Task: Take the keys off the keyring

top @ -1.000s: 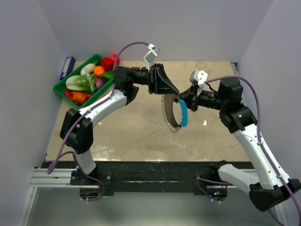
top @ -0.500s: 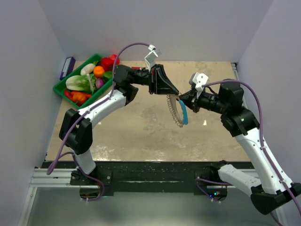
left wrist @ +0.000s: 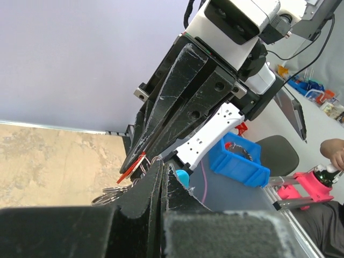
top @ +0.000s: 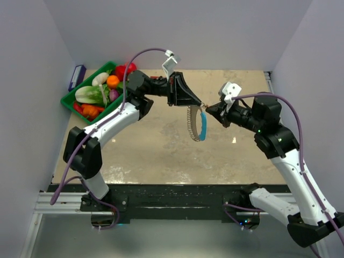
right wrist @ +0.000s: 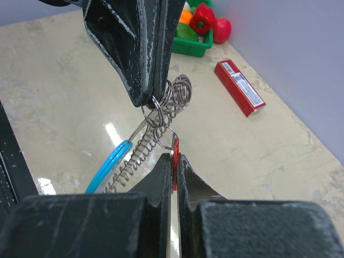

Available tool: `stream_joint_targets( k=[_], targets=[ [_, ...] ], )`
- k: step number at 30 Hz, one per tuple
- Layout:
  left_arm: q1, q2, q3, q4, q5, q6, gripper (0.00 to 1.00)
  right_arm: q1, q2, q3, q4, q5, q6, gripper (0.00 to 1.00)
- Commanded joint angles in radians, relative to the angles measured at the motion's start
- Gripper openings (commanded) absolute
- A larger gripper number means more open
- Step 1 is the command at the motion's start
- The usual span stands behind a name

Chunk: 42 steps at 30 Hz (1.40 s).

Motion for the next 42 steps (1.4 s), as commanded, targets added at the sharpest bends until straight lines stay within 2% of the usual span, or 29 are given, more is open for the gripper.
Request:
stream_joint_targets(
  k=[1,6,14,17,22,31,42],
  targets=[
    [0.025,-0.086,0.007,0.024,0.003,0.020,0.00,-0.011,0.001,0.024,-0.009,0.162,-0.009,0.00],
    [0.030,-0.097,-0.001,0.025,0.001,0.018,0.00,-0.011,0.001,0.027,-0.015,0.159,-0.031,0.00],
    [0.034,-0.083,-0.003,0.077,-0.022,-0.025,0.00,0.020,0.049,-0.001,-0.056,-0.051,-0.068,0.00],
    [0.034,-0.077,0.004,0.099,-0.022,-0.042,0.00,0.051,0.049,-0.032,-0.041,-0.036,-0.074,0.00],
    [0.033,-0.074,-0.001,0.108,-0.026,-0.051,0.00,0.075,0.070,-0.010,-0.035,-0.045,-0.069,0.00],
    [0.034,-0.070,-0.015,0.155,-0.034,-0.089,0.00,0.192,0.159,0.022,-0.028,-0.001,-0.094,0.00],
    [0.036,-0.089,-0.021,0.159,-0.022,-0.095,0.00,0.181,0.104,-0.042,0.030,0.065,-0.065,0.00]
  ],
)
